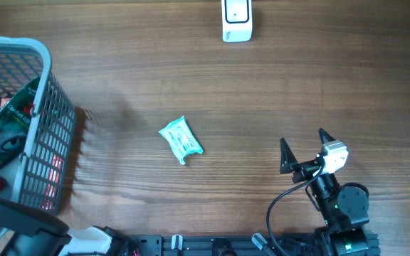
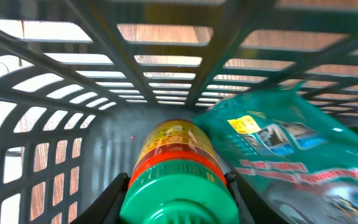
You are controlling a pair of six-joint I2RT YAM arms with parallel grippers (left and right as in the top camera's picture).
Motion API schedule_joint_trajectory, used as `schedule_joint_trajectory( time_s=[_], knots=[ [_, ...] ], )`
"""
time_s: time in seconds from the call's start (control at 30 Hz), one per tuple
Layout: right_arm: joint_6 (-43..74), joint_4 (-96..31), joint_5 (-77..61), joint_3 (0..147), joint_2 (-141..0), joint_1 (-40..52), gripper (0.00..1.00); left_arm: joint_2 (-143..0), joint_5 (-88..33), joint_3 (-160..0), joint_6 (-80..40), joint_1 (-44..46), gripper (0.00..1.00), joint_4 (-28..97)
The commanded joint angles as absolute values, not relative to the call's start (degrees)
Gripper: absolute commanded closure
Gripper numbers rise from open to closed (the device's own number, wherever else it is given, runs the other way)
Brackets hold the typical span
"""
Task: Scan the item barcode
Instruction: 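Reach left gripper into basket and grasp the orange-yellow bottle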
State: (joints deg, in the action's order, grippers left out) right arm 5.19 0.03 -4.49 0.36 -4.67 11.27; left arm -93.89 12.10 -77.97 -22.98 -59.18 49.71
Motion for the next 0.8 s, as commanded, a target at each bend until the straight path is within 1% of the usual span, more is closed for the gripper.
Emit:
schedule_joint_trajectory(
  time_s=[0.0, 0.1, 0.2, 0.27, 0.33, 0.47, 0.53, 0.6, 0.77],
  knots=[
    [6.15, 0.21, -4.91, 0.3, -4.67, 11.46, 0.0, -87.35, 10.46, -78.41, -23.62, -57.3, 0.71, 49.47],
    [6.15, 0.21, -4.91, 0.3, -4.67, 11.46, 0.0, -81.78, 10.0, -78.41, -26.28, -54.94, 0.69, 49.25],
    [6.13, 0.21, -4.91, 0.3, -4.67, 11.46, 0.0, -76.6, 5.15, -78.41, -30.11, -53.49, 0.66, 48.18],
    [6.13, 0.23, -4.91, 0.3, -4.67, 11.46, 0.0, -72.95, -0.91, -78.41, -32.56, -52.86, 0.64, 46.74],
    [6.13, 0.21, -4.91, 0.3, -4.67, 11.46, 0.0, -69.43, -6.66, -78.41, -35.53, -52.51, 0.64, 44.62],
    [6.13, 0.21, -4.91, 0.3, -4.67, 11.46, 0.0, -63.2, -23.9, -78.41, -42.78, -52.36, 0.65, 38.87],
    [6.13, 0.21, -4.91, 0.3, -4.67, 11.46, 0.0, -61.49, -29.85, -78.41, -45.17, -51.22, 0.66, 37.28],
    [6.15, 0.23, -4.91, 0.3, -4.67, 11.46, 0.0, -60.18, -32.62, -78.41, -45.69, -48.45, 0.67, 36.6],
    [6.13, 0.21, -4.91, 0.3, -4.67, 11.46, 0.0, -57.65, -33.17, -78.41, -45.67, -34.48, 0.69, 35.33]
  ],
)
